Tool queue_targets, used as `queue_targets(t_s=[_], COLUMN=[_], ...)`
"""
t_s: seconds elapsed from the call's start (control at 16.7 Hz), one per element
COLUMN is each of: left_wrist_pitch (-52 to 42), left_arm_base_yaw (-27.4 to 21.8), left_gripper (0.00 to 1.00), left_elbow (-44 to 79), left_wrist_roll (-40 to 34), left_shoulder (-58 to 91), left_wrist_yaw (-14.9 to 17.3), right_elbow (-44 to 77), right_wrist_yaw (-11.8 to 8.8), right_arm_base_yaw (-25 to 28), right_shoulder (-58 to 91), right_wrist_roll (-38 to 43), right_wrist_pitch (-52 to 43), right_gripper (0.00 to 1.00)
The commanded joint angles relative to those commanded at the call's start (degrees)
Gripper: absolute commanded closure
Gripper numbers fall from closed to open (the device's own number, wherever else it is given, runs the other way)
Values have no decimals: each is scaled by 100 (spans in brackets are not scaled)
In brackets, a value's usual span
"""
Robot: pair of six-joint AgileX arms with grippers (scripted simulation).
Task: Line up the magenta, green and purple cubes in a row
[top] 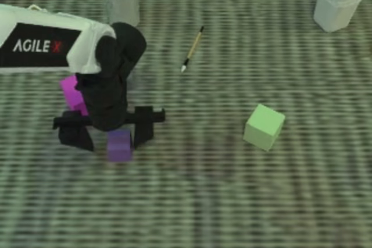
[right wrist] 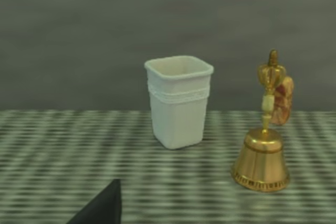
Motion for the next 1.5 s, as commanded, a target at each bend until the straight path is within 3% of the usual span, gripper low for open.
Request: queue_targets(t_s=[0.24,0.3,0.84,1.26,1.5], left_wrist_pitch=[0,0,-149,-1383,-1562], left_arm_base_yaw=[0,0,15,102,121], left_gripper=[98,100,100,100,100], left_elbow=[0,0,80,782,902], left_wrist_roll=[0,0,63,43,47], left_shoulder=[0,0,-237,-708,-826], left_wrist_yaw=[0,0,-84,-91,-89], right_elbow=[0,0,0,0,0], right_wrist_yaw=[0,0,0,0,0], right_arm_base_yaw=[0,0,0,0,0], right_shoulder=[0,0,0,0,0], right_wrist_roll=[0,0,0,0,0], right_wrist_pitch=[0,0,0,0,0], right_gripper=[0,0,0,0,0])
